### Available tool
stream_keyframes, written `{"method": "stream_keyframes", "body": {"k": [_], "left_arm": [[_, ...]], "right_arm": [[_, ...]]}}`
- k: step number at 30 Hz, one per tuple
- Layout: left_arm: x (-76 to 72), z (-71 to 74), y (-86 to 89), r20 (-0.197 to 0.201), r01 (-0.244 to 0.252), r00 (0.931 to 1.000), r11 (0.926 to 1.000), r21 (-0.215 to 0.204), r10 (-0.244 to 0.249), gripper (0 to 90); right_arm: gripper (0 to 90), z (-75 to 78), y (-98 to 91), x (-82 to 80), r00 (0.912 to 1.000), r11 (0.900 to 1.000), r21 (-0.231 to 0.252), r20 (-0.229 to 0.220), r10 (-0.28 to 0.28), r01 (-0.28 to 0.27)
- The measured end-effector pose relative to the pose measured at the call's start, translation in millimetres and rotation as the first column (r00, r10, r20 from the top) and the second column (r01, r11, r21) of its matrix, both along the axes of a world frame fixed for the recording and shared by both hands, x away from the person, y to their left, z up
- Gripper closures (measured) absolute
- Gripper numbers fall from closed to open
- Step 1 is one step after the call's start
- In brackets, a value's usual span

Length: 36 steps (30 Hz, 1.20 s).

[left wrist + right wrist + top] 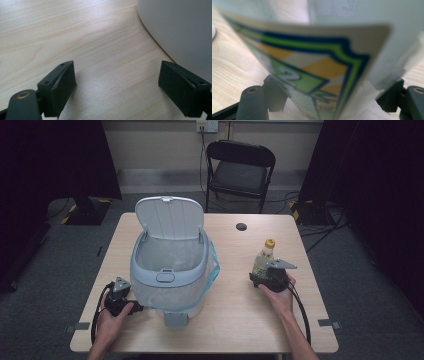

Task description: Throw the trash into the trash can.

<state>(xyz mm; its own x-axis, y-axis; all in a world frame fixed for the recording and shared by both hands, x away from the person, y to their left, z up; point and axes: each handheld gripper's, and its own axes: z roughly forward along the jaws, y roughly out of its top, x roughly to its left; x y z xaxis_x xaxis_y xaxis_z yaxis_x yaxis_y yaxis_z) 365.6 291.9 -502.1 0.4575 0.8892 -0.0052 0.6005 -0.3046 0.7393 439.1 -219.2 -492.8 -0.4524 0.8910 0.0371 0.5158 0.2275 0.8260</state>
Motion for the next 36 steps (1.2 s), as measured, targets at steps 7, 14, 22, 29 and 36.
{"method": "stream_keyframes", "body": {"k": [7, 14, 22, 29, 36], "left_arm": [[0.1, 0.1, 0.2, -0.002, 0.002, 1.0000, 1.0000, -0.001, -0.002, 13.6], [0.1, 0.1, 0.3, -0.002, 0.003, 1.0000, 1.0000, -0.001, -0.003, 13.6], [0.2, 0.1, 0.3, -0.002, 0.004, 1.0000, 1.0000, -0.002, -0.004, 13.6], [0.2, 0.1, 0.3, -0.002, 0.004, 1.0000, 1.0000, -0.002, -0.004, 13.6], [0.3, 0.1, 0.3, -0.002, 0.004, 1.0000, 1.0000, -0.002, -0.004, 13.6]], "right_arm": [[27.3, 2.8, 1.5, 0.6, 1.0000, 0.9998, -0.020, -0.010, -0.002, 0.002], [27.5, 4.2, 1.5, -1.3, 0.9998, 0.9999, -0.009, -0.013, 0.012, -0.012], [27.6, 14.3, 2.9, -8.8, 0.9991, 0.9992, 0.021, 0.022, 0.035, -0.036], [27.6, 22.2, 1.7, -16.3, 0.9986, 0.9970, 0.065, 0.035, 0.040, -0.042], [27.6, 35.9, -0.3, -25.5, 0.9954, 0.9953, 0.081, 0.085, 0.045, -0.052]]}}
